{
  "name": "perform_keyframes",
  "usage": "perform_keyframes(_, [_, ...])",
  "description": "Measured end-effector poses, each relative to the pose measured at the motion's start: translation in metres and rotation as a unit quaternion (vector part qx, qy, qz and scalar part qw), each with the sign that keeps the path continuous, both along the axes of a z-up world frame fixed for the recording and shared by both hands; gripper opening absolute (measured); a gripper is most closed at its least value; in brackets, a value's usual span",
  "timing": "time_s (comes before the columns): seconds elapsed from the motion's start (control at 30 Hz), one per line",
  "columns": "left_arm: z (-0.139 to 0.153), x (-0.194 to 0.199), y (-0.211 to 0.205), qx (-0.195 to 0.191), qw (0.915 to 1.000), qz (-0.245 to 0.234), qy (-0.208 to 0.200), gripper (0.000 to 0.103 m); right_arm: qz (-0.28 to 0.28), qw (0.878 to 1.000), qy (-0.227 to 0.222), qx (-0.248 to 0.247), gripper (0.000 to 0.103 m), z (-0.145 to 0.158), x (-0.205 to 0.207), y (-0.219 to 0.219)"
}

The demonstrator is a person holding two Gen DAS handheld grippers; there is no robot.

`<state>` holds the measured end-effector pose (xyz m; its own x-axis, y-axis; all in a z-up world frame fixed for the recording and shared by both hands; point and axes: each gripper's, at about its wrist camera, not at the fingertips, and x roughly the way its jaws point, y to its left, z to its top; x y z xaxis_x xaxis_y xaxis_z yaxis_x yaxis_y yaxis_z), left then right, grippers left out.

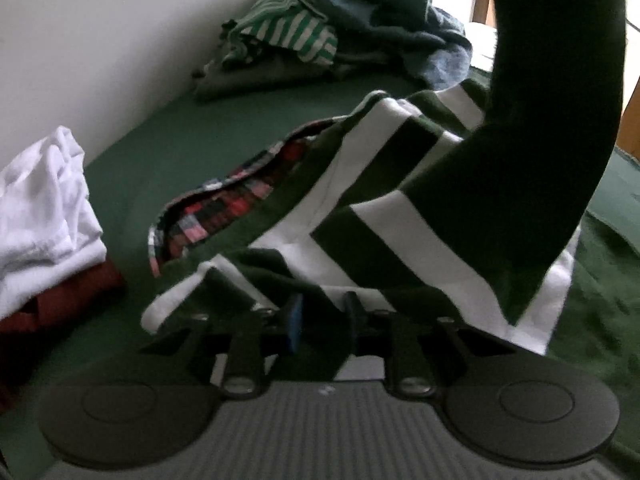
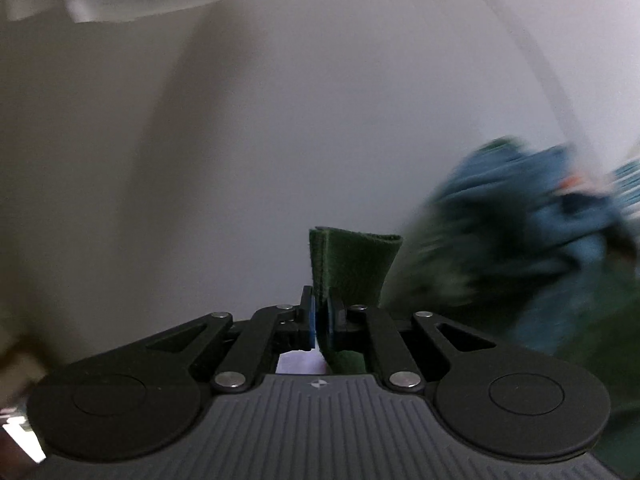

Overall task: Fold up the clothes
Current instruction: 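Lower the held edge onto the sweater while the left gripper approaches it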

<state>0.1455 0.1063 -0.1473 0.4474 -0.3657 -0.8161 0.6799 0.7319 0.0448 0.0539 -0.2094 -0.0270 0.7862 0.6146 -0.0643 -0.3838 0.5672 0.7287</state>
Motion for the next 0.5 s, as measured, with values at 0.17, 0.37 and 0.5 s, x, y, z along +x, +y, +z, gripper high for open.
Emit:
perform_keyframes(0.17, [0.012,-0.025,0.011,-0.054,0.9977,-0.027,0.031,0.006,0.12,0.992,-0.042,0.0,0.006,0.016,-0.02,0.039])
perform_keyframes(0.37, [0.002,-0.037,0.004,-0.04,0.9981,-0.032,0.034,0.007,0.251,0.965,-0.053,-0.052,0.006,0.012,-0.057,0.084])
perform_keyframes(0.5, [-0.001,-0.036,0.01,-0.056,0.9978,-0.011,0.034,0.007,0.316,0.937,-0.061,-0.133,0.006,0.005,-0.098,0.104])
